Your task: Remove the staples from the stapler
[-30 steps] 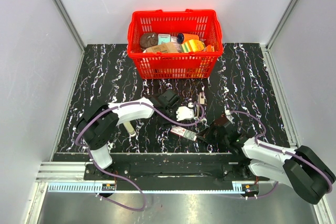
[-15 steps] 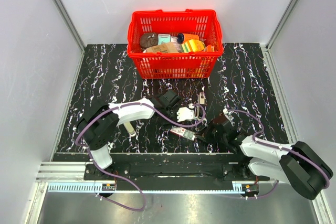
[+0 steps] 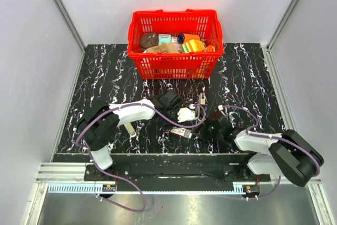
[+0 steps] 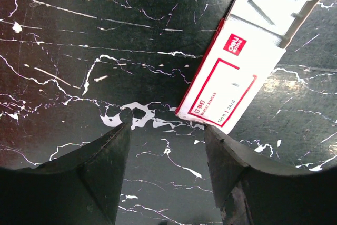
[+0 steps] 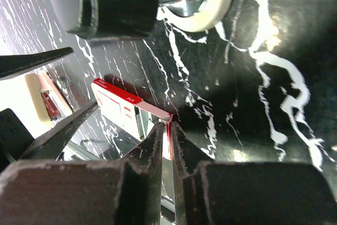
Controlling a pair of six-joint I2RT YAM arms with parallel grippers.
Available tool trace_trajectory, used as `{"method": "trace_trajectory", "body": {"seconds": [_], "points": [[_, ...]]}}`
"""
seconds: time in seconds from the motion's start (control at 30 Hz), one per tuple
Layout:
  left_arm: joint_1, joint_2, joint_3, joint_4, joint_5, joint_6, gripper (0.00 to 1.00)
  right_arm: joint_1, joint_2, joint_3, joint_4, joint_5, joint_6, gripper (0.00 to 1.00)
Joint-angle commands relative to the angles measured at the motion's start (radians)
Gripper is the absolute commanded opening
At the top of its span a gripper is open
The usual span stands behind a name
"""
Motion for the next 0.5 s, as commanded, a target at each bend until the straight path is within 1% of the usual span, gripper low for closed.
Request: {"method": "trace_trajectory", "body": {"seconds": [0.0, 0.13, 0.3, 0.47], "points": [[-0.009, -0.039, -0.008, 0.050, -0.006, 0.004, 0.62, -0.002, 0.079, 0.051, 0.071, -0.028, -0.047, 0.15], [-0.010, -0.044, -0.016, 0.050, -0.020, 0.005, 0.62, -0.002, 0.121, 0.077, 0.083, -0.042, -0.062, 0.16], [-0.009, -0.047, -0.017, 0.053, -0.018, 0.002, 0.62, -0.003, 0.172, 0.105, 0.102, -0.072, -0.080, 0.22], [-0.010, -0.041, -0.014, 0.042, -0.027, 0.008, 0.62, -0.003, 0.216, 0.128, 0.122, -0.098, -0.096, 0.23]]}}
